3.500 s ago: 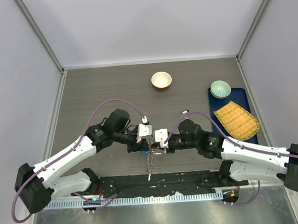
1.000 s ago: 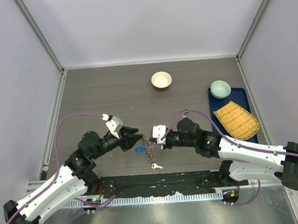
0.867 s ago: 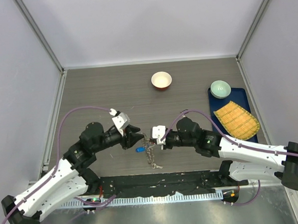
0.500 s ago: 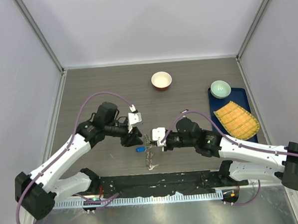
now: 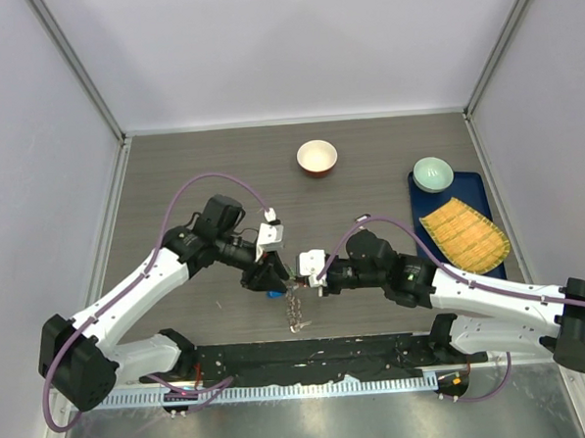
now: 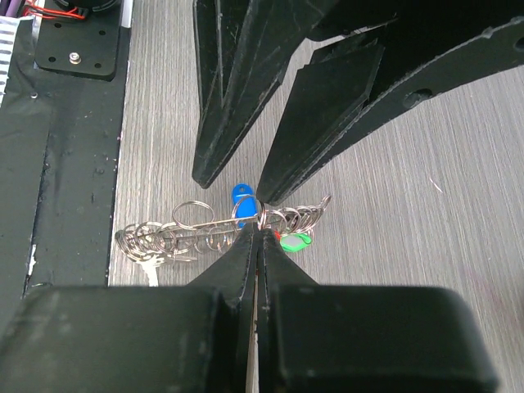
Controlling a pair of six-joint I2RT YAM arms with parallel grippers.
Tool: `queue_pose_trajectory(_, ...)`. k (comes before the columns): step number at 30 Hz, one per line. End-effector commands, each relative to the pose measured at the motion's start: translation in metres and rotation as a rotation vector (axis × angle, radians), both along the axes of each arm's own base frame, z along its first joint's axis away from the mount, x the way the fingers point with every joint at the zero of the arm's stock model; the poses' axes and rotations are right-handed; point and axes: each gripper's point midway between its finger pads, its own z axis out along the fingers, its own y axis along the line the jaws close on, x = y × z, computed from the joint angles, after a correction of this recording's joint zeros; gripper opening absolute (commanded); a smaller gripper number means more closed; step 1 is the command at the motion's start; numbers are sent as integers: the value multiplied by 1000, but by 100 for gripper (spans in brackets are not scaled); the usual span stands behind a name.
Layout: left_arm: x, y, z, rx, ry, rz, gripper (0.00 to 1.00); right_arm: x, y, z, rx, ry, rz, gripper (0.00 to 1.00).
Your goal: Put the keys on the keyring
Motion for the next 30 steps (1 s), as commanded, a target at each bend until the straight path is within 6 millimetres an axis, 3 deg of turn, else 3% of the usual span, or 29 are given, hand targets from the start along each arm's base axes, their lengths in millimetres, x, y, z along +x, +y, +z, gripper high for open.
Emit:
queue_pose_trajectory(1,10,-8,3,-21,1,43,38,0,9,35,88,-47,19,1)
queue_pose_trajectory(13,19,-12,-7,14,55,100,36,-1,10,34,91,-44,26,1)
queue_pose_trajectory(27,9,-9,-12,39,116,72,15,2,7,36,103,-49,1,1)
queue_pose_trajectory(30,7,-8,-11,42,120,73,0,4,5,38,110,-52,-15,1)
